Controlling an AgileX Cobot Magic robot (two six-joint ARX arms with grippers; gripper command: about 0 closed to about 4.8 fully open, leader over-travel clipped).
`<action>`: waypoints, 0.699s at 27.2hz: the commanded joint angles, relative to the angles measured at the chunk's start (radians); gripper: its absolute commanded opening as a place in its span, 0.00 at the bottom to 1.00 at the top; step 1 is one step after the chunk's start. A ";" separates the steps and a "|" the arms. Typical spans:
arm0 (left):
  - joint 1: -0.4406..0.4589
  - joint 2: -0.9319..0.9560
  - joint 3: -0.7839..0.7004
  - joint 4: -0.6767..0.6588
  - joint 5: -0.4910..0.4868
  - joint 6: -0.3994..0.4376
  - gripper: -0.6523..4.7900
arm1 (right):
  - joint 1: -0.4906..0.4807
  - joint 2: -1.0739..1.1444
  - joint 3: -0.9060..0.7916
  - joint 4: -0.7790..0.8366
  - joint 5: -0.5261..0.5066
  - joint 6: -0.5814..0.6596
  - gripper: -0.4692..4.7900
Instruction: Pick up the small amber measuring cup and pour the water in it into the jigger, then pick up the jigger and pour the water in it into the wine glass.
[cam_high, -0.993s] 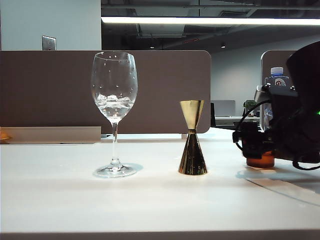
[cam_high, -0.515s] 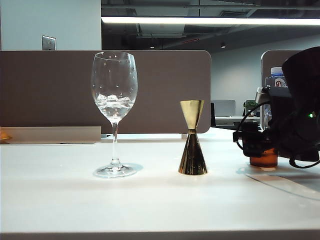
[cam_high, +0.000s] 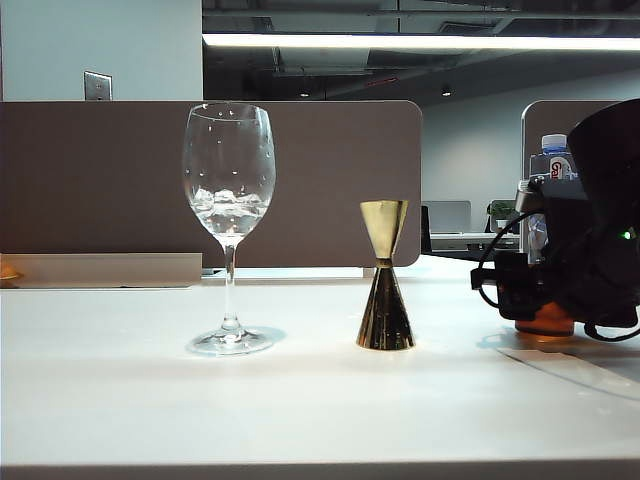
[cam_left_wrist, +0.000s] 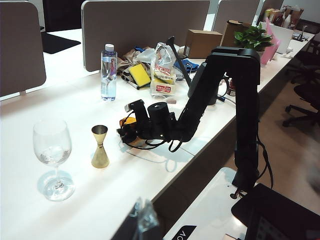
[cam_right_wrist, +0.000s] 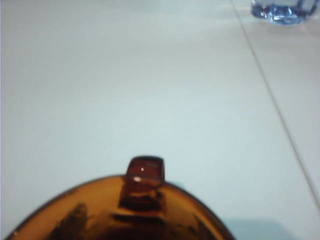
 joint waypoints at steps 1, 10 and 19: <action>0.000 0.001 0.003 -0.005 0.000 0.002 0.12 | 0.000 -0.003 0.002 0.017 -0.007 0.001 0.55; 0.000 0.001 0.003 -0.005 0.000 0.002 0.12 | 0.000 -0.003 -0.001 0.008 -0.029 0.001 0.51; 0.000 0.001 0.003 -0.005 0.000 0.002 0.12 | 0.011 -0.004 -0.003 -0.009 -0.034 0.001 0.72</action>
